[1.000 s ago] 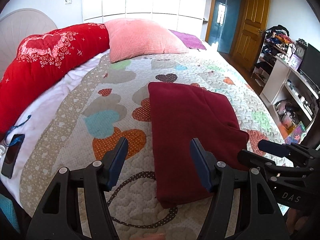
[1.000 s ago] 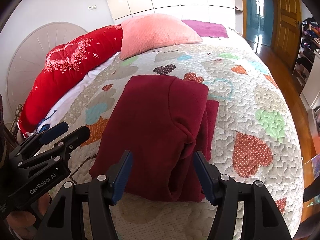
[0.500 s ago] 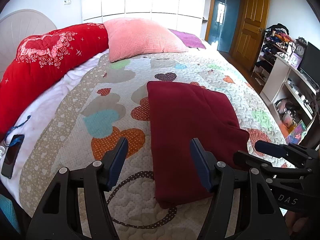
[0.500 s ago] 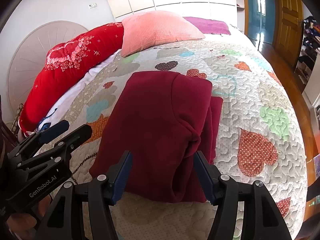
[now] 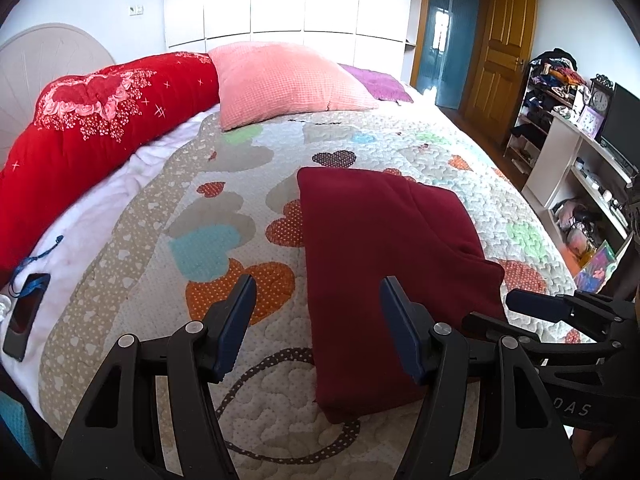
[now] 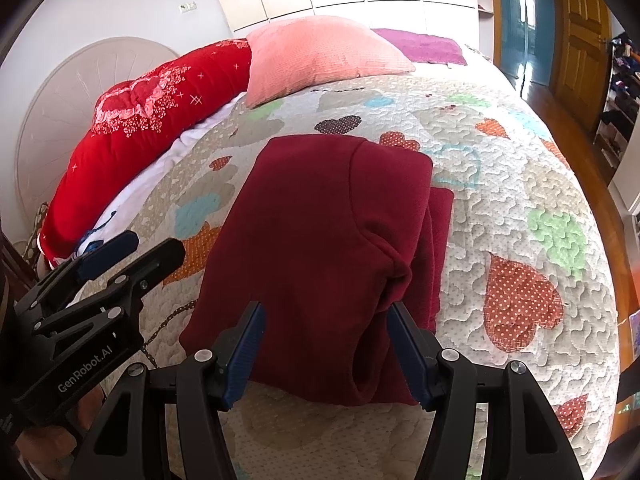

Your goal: Fold small clothes

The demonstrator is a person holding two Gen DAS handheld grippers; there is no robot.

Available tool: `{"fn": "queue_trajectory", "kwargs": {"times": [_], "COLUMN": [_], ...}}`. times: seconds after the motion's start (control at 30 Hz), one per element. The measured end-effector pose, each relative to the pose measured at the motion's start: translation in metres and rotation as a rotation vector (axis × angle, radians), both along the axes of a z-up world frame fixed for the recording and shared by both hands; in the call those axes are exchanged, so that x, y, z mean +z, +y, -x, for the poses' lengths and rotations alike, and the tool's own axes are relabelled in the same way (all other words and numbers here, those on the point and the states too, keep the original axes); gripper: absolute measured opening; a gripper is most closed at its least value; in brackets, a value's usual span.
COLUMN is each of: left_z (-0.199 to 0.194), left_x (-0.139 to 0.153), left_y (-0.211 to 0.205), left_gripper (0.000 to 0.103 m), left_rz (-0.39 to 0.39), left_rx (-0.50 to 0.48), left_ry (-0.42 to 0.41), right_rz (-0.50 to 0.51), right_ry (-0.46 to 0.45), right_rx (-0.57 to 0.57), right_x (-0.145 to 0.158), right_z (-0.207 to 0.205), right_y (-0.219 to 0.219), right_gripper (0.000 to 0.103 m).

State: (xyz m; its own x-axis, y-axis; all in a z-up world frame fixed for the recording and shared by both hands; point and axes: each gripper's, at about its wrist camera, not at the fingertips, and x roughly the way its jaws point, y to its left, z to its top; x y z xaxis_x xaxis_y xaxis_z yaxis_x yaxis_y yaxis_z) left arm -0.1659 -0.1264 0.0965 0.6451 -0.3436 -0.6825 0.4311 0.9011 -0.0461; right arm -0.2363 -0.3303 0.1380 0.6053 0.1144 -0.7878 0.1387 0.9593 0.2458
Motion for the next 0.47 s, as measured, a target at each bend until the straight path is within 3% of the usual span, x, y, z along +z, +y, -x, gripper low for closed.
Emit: {"fn": "queue_trajectory", "kwargs": {"times": [0.47], "left_z": [-0.0047], "left_x": [-0.0017], "left_y": [0.0057], "left_gripper": [0.064], "left_rz": [0.007], "left_rx": [0.016], "left_ry": [0.016], "right_rz": [0.001], "right_ry": [0.002], "right_rx": [0.004], "right_x": [-0.0004], "right_z": [-0.0025], "right_y": [0.0003], "right_gripper": [0.061]}}
